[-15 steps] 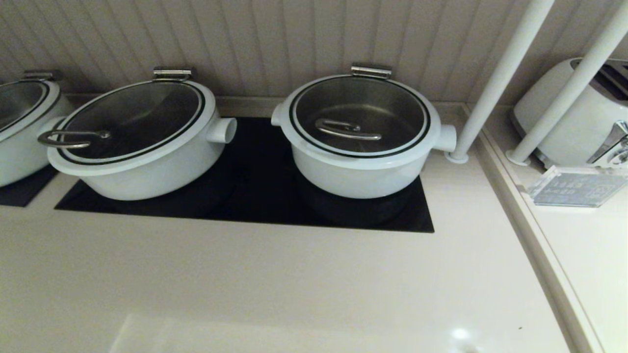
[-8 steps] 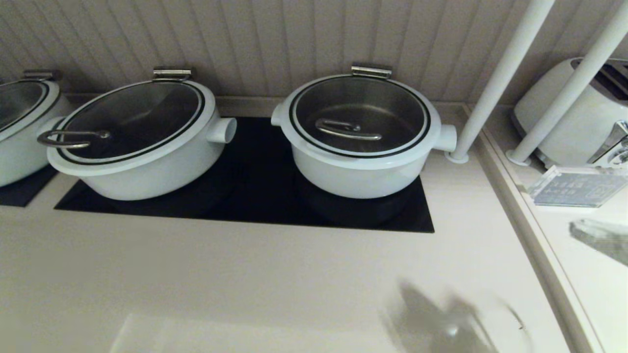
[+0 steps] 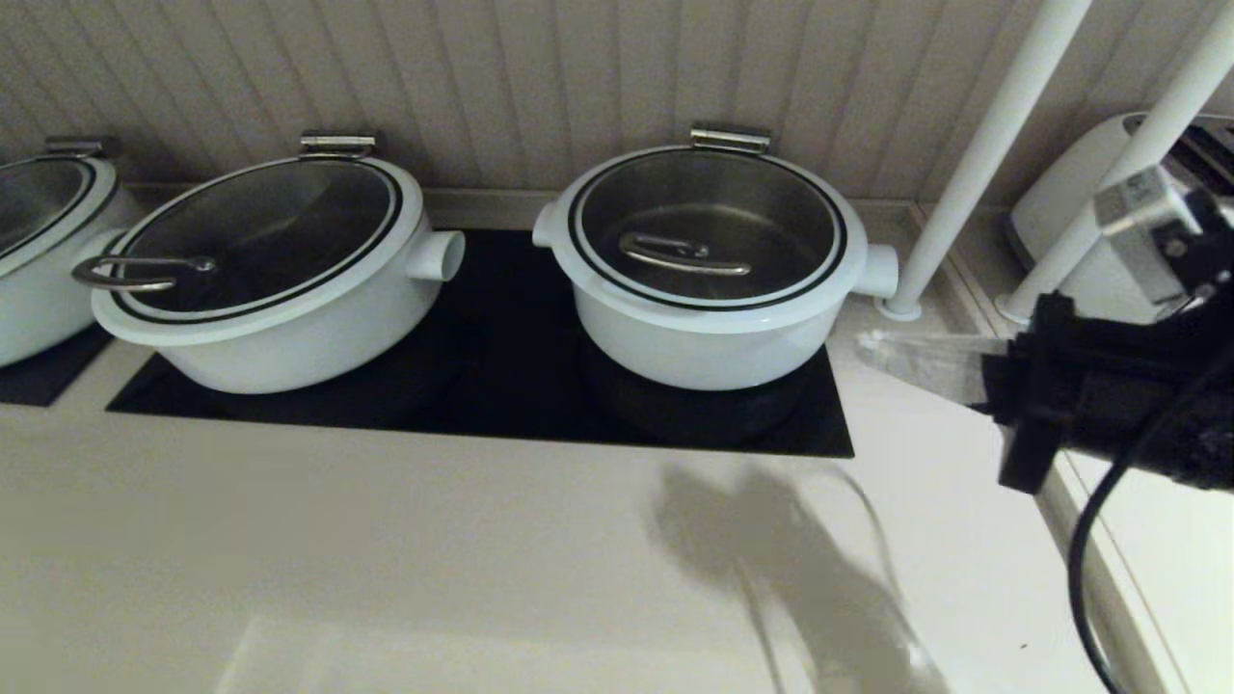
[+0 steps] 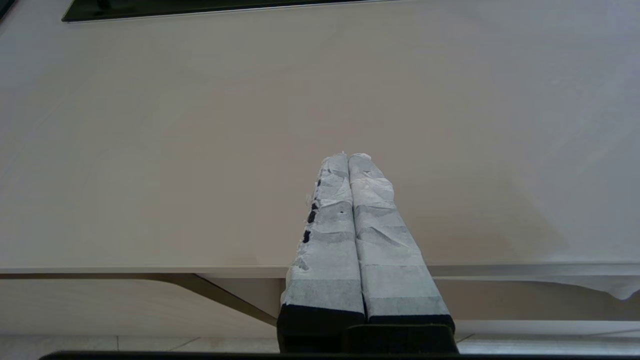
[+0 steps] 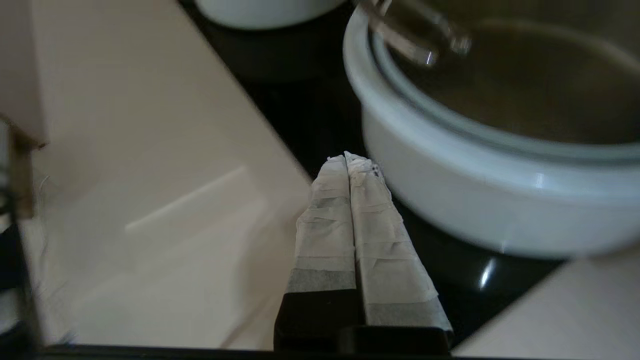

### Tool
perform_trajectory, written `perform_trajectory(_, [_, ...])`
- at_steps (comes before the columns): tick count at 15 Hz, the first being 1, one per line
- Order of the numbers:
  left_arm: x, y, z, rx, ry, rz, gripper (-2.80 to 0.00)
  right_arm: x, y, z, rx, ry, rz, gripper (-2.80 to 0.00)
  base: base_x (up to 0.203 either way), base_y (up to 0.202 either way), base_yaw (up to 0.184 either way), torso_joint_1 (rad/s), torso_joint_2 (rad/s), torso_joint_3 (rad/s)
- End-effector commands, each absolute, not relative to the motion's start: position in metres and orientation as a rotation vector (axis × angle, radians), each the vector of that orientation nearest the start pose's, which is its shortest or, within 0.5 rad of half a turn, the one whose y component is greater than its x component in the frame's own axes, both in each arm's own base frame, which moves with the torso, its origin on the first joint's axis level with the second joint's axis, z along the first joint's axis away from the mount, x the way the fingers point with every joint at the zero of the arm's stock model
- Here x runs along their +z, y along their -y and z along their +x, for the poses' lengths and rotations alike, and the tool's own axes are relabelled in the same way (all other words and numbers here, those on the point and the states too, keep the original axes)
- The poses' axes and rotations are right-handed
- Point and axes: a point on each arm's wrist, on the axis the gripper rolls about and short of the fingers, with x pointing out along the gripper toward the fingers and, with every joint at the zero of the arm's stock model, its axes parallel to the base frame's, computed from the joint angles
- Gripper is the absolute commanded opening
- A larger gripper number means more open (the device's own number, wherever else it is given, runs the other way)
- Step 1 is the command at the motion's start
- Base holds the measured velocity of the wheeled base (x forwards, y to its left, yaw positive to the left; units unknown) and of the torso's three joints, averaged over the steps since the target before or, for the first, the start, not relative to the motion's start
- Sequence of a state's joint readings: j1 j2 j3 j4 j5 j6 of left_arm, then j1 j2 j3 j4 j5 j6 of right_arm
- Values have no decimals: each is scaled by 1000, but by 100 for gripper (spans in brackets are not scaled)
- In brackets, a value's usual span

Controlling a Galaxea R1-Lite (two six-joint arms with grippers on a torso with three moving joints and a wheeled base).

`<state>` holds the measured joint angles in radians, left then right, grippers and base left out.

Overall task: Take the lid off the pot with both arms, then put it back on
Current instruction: Open the food pot lid a small opening with the right arm

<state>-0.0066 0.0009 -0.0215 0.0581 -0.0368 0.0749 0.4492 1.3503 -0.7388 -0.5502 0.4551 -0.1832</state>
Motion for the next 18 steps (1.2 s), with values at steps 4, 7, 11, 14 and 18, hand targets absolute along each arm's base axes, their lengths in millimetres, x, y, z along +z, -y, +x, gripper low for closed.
perform_trajectory(4, [75,1,-24,-44,-37,75,-280,252,-146,243,918,23,-159,-280,0,0,0,0,0,0])
perform_trajectory(7, [75,1,-24,-46,-37,75,-280,251,-165,257,916,20,-156,-280,0,0,0,0,0,0])
perform_trajectory(11, [75,1,-24,-44,-37,75,-280,238,-181,260,958,-15,-158,-280,0,0,0,0,0,0])
perform_trajectory(14, [75,1,-24,-46,-37,73,-280,231,-189,266,959,-13,-160,-280,0,0,0,0,0,0])
perform_trajectory(18, [75,1,-24,-46,-37,62,-280,230,-196,281,839,46,-157,-280,0,0,0,0,0,0])
